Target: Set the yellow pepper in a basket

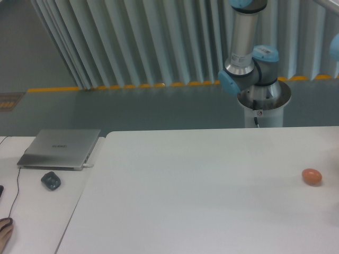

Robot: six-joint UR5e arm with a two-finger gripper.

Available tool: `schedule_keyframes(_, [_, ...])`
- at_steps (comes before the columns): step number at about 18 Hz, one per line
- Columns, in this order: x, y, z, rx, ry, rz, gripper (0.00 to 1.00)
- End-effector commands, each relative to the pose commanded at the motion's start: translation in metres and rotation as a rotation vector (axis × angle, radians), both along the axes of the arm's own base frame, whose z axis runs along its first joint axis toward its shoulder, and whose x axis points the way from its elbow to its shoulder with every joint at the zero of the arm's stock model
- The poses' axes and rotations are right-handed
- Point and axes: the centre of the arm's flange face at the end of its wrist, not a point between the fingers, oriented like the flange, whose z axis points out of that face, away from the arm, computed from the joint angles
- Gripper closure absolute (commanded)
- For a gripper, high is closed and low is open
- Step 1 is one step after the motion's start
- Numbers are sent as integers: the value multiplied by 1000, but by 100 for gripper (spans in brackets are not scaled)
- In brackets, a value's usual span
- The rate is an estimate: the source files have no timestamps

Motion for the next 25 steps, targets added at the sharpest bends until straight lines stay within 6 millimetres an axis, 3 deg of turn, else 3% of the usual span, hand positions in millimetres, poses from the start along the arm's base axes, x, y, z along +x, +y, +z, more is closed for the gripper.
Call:
schedule_keyframes(3, [19, 11, 7, -47, 22, -24, 0])
schedule_keyframes(5, [22, 5, 7, -139, 61, -12, 0])
schedule_keyframes(7, [31, 17, 5, -180, 80, -42, 0])
schedule_keyframes(18, [57, 45, -8, -126, 0, -110, 0])
schedule_keyframes(25, [58, 46, -10, -135, -7, -114, 0])
